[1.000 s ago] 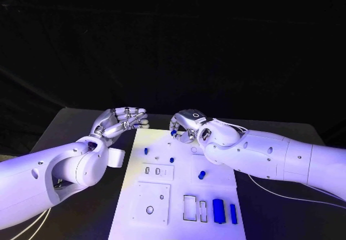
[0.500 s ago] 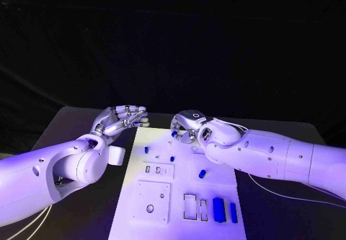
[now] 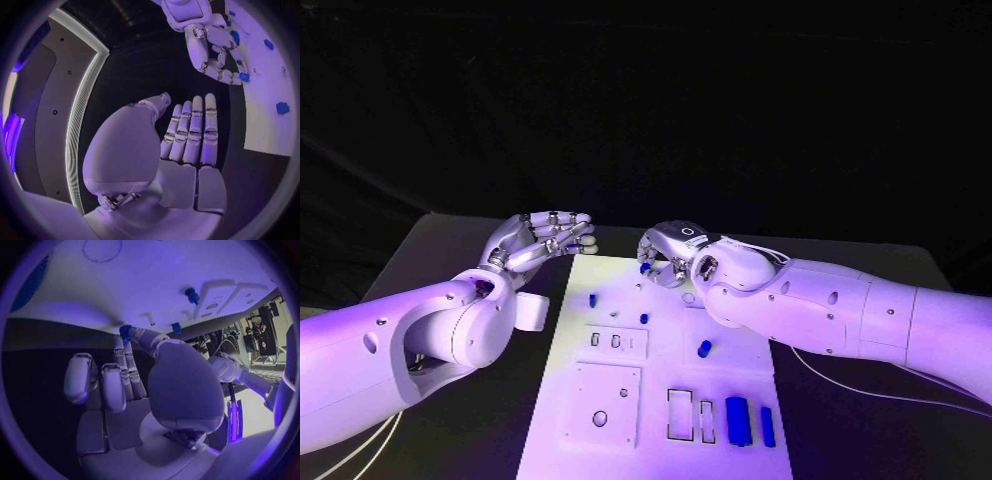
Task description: Assemble the parts on the task board
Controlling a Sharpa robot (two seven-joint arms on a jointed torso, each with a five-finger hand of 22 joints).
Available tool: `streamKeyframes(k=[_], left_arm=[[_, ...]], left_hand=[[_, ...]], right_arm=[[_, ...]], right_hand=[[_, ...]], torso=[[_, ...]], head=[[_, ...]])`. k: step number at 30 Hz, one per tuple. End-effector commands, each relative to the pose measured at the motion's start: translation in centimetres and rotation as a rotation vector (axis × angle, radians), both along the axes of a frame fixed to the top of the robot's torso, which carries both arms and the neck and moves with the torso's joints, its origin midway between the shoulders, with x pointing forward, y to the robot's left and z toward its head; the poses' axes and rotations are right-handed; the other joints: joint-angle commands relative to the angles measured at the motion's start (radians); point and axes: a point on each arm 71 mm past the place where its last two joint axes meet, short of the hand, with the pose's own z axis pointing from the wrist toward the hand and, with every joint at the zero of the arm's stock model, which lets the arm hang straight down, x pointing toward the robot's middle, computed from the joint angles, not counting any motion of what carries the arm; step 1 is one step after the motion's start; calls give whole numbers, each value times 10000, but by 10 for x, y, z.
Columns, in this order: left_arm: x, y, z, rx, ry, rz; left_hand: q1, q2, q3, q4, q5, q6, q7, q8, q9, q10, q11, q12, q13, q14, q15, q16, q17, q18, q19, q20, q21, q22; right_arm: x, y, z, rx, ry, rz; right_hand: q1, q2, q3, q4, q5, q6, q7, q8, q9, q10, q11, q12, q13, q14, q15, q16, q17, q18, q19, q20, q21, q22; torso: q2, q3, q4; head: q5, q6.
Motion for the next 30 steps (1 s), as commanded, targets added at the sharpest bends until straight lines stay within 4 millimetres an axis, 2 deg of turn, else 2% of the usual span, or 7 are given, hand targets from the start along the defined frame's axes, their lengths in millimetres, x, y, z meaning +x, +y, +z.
streamKeyframes(k=[1,10,13,17,22,27,30], left_arm=[[0,-2,2,-112,-50,-182],[0,-2,1,-107,-39,-176],[1,-2,1,-103,-34,-169],[1,-1,1,-100,-26,-157],[1,2,1,-94,-16,-105],[2,4,1,-96,-6,-83],[2,4,0,-101,1,-97]], left_hand=[[-86,-28,71,-3,8,-14,52,-61,-14,60,-2,-28,-10,-49,31,-36,11,5,-87,14,-5,-10],[-86,-28,71,-3,8,-14,52,-61,-14,60,-2,-28,-10,-49,31,-36,11,5,-87,14,-5,-10],[-86,-28,71,-3,8,-14,52,-61,-14,60,-2,-28,-10,-49,31,-36,11,5,-87,14,-5,-10],[-104,-29,97,-31,8,-18,54,-75,-19,73,1,-74,-7,-50,35,-63,29,10,-99,24,-8,-18],[-104,-29,97,-31,8,-18,54,-75,-19,73,1,-74,-7,-50,35,-63,29,10,-99,24,-8,-18],[-107,-30,101,-37,8,-19,53,-78,-20,75,2,-83,-7,-51,36,-68,32,11,-101,25,-8,-19],[-107,-32,104,-43,8,-21,52,-80,-21,74,2,-89,-8,-51,36,-71,34,12,-102,26,-8,-20]], right_arm=[[0,2,0,-21,10,68],[0,1,-1,-64,68,77],[-2,-3,-1,-67,97,76],[-10,-18,0,25,164,15],[-22,-52,5,638,406,-445],[-31,-95,11,1700,1328,-1527],[-34,-113,10,2017,1882,-2026]], right_hand=[[-72,-20,69,12,-103,-114,27,-75,21,-123,14,-43,-21,474,90,30,-10,-96,-42,36,-46,5],[-240,-255,5,37,-200,-519,144,-331,41,-837,179,-53,-197,378,237,-78,-349,-8,-301,173,-336,-364],[-277,-308,-464,21,-142,-962,145,-630,-4,-1350,217,-1,-349,251,279,-265,-802,97,-594,233,-712,-817],[-173,-239,-1145,40,-95,-1031,130,-742,1,-1518,230,128,-428,234,258,-305,-925,114,-619,249,-832,-902],[-156,-156,-1345,193,53,-687,263,-669,58,-848,208,565,-365,346,267,-114,-567,14,-287,235,-526,-421],[-277,-365,-1295,409,137,-772,38,-751,63,766,-149,1260,33,425,-4,75,-247,-50,-56,31,-284,-44],[-228,-338,-2009,444,241,-1073,-90,-683,169,1283,-320,1897,725,440,-163,123,-170,-70,-12,-151,-256,43]], torso=[[1,-11,-5],[2,-12,-26],[-6,-4,-24],[-16,-1,8],[-29,14,-56],[-61,46,-143],[-73,69,-177]], head=[[14,-25],[23,-25],[23,-25],[-16,3],[20,34],[-6,90],[-21,97]])
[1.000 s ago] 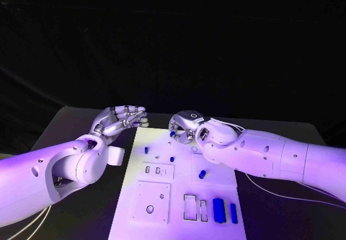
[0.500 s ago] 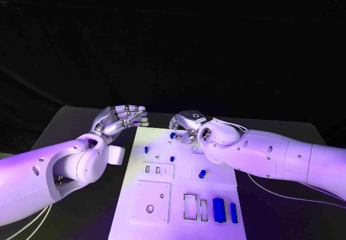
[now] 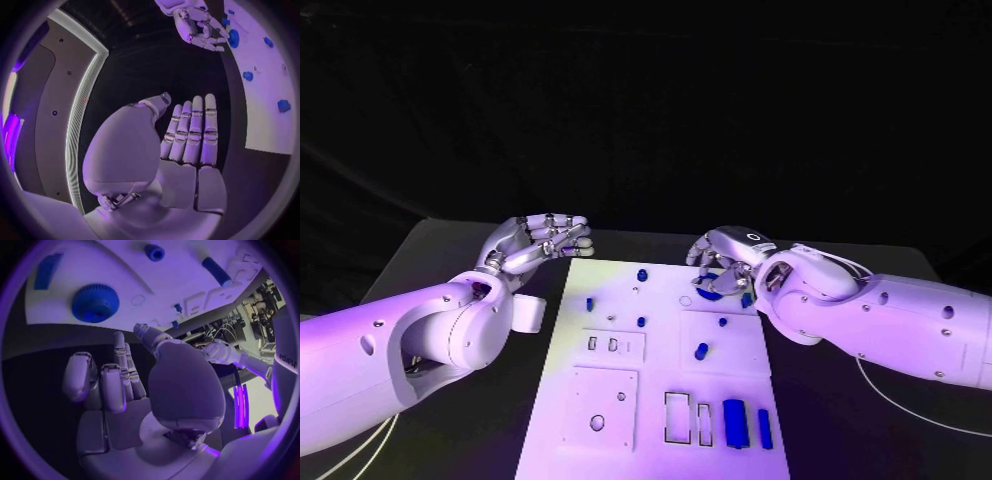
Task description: Assemble the parts on the task board
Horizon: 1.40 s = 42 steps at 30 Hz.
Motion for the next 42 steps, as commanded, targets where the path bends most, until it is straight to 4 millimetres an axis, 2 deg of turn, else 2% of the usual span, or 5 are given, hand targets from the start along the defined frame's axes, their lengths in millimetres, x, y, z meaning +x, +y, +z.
streamKeyframes(k=[1,3,6,9,42], left_arm=[[0,-2,1,-143,-29,-216],[0,-2,1,-144,-24,-223],[0,-2,1,-149,-16,-239],[0,-2,1,-152,-11,-252],[1,-1,0,-133,17,-225]], left_hand=[[-107,-32,63,-2,8,-23,51,-42,-12,72,2,-54,-8,-51,36,-37,16,13,-65,-10,-8,-11],[-107,-32,63,-2,8,-23,51,-42,-12,72,2,-54,-8,-51,36,-37,16,13,-65,-10,-8,-11],[-107,-32,63,-2,8,-23,51,-42,-12,72,2,-54,-8,-51,36,-37,16,13,-65,-10,-8,-11],[-107,-32,63,-2,8,-23,51,-42,-12,72,2,-54,-8,-51,36,-37,16,13,-65,-10,-8,-11],[-114,-38,68,-11,8,-35,50,-52,-16,64,5,-74,-10,-55,39,-47,20,14,-69,-7,-9,-13]], right_arm=[[-1,-15,-2,999,1117,-854],[-1,-24,-3,968,1337,-1028],[0,-36,-5,829,1592,-1250],[1,-42,-7,721,1804,-1426],[16,-27,-24,371,2548,-1386]], right_hand=[[129,-28,-628,52,50,-192,-98,149,120,385,-188,691,740,412,-142,55,60,-84,39,-131,78,100],[391,131,-1512,275,127,-399,-114,393,310,-85,-290,1967,2194,466,-233,171,310,-135,136,-164,162,278],[812,475,-3025,1065,118,-782,-74,925,636,527,-167,9338,9535,692,-90,679,1673,-222,407,-135,465,779],[1303,588,-3722,1752,124,-1036,-26,1285,765,1190,-9,11554,11800,821,69,934,2469,-272,598,-47,688,1144],[1727,810,-3958,2203,116,-1010,44,1689,822,2100,11,12998,13334,963,87,1137,3249,-417,939,57,1141,1793]], torso=[[-27,37,-74],[-26,57,-92],[-33,75,-96],[-39,58,-66],[-34,49,7]], head=[[-31,10],[-42,10],[-64,5],[-105,0],[-112,-196]])
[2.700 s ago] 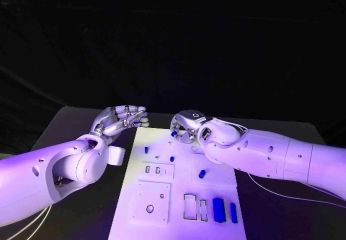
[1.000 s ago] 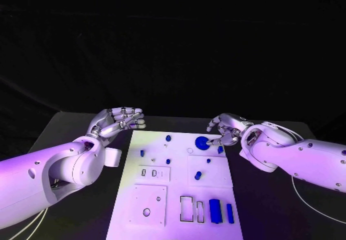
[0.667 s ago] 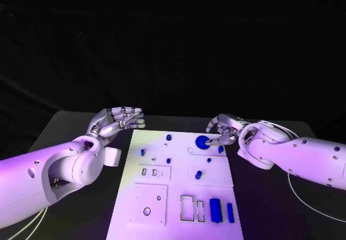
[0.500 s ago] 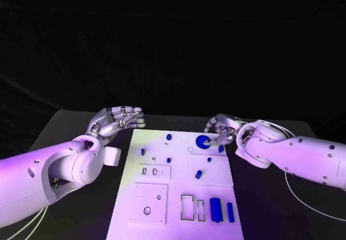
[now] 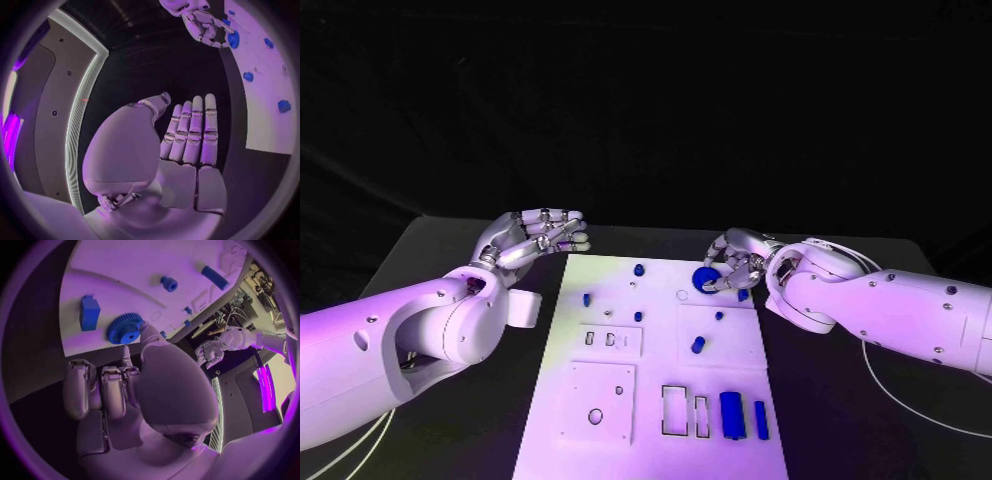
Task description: Assemble the parts on the task board
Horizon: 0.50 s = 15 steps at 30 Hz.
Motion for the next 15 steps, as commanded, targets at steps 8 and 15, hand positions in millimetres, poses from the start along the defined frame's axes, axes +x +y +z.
streamKeyframes(k=[8,15], left_arm=[[0,-1,1,-110,-30,-178],[0,-1,1,-106,-25,-170]], left_hand=[[-74,2,68,-12,8,-34,51,-56,-8,64,6,-26,-10,-55,39,-48,11,14,-69,-7,-9,-14],[-82,6,92,-43,8,-41,51,-70,-13,67,7,-68,-8,-56,42,-72,26,17,-76,-1,-9,-20]], right_arm=[[0,-1,-4,-245,259,35],[0,-2,-5,-278,287,-18]], right_hand=[[225,88,145,-34,-13,130,-7,87,-8,783,-7,61,2218,969,67,52,2253,-189,86,-12,78,671],[338,119,239,-47,-10,135,-4,87,-31,782,-7,64,2222,974,67,58,2282,-198,105,-14,107,715]], torso=[[-12,12,22],[0,15,22]], head=[[-22,-49],[-10,-51]])
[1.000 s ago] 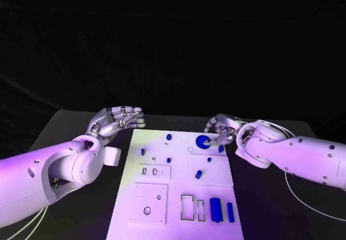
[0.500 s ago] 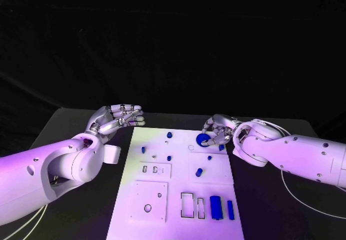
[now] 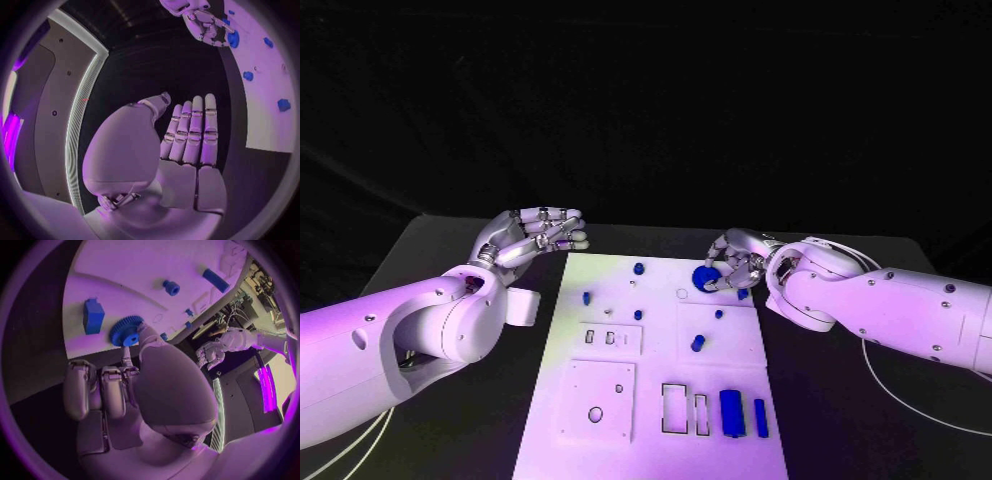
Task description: Assemble the parts on the task board
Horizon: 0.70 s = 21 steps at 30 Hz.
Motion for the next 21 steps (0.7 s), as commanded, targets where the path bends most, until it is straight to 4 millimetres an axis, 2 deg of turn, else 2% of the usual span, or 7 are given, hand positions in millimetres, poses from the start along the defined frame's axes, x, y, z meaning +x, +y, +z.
streamKeyframes(k=[1,6,10,14,15,21], left_arm=[[0,-2,1,-111,-35,-181],[0,-1,1,-106,-28,-175],[0,-1,1,-102,-24,-168],[0,-1,1,-102,-21,-171],[0,-1,1,-102,-21,-171],[0,-1,1,-99,-18,-168]], left_hand=[[-82,6,92,-43,8,-42,52,-70,-14,67,7,-68,-8,-56,42,-73,28,17,-76,-1,-9,-21],[-82,6,92,-43,8,-42,52,-70,-14,67,7,-68,-8,-56,42,-73,28,17,-76,-1,-9,-21],[-82,6,92,-43,8,-42,52,-70,-14,67,7,-68,-8,-56,42,-73,28,17,-76,-1,-9,-21],[-75,16,107,-57,8,-39,50,-71,-14,72,6,-78,-8,-56,41,-80,33,19,-77,-1,-7,-22],[-75,16,107,-57,8,-39,50,-71,-14,72,6,-78,-8,-56,41,-80,33,19,-77,-1,-7,-22],[-75,16,107,-57,8,-39,50,-71,-14,72,6,-78,-8,-56,41,-80,33,19,-77,-1,-7,-22]], right_arm=[[-1,0,-3,-181,149,29],[-1,-2,-3,-278,91,52],[-2,-2,-4,-350,20,131],[-3,1,-5,-324,-91,223],[-3,1,-5,-313,-116,236],[-4,3,-3,-158,-513,208]], right_hand=[[171,23,78,-7,-8,66,-10,48,-22,783,-6,66,2225,975,67,60,2288,-200,72,21,48,720],[481,35,437,-51,4,80,8,25,-95,783,6,71,2234,980,76,67,2315,-207,84,25,74,772],[818,1,1066,-91,15,157,32,-25,-216,798,23,91,2260,987,91,76,2356,-219,107,33,115,845],[852,-77,1687,-45,15,410,-2,-47,-336,836,-5,132,2306,987,66,77,2360,-224,119,25,139,896],[852,-77,1687,-45,15,410,-2,-47,-336,836,-5,132,2306,987,66,77,2360,-224,119,25,139,896],[663,-122,2477,-47,-2,1088,-205,4,-437,965,-180,276,2462,999,-78,87,2413,-249,187,-92,223,1028]], torso=[[6,3,6],[9,3,16],[11,3,14],[13,5,17],[8,5,20],[-3,-1,29]], head=[[10,-6],[2,-11],[-12,-24],[-16,-25],[-20,-33],[-30,-30]])
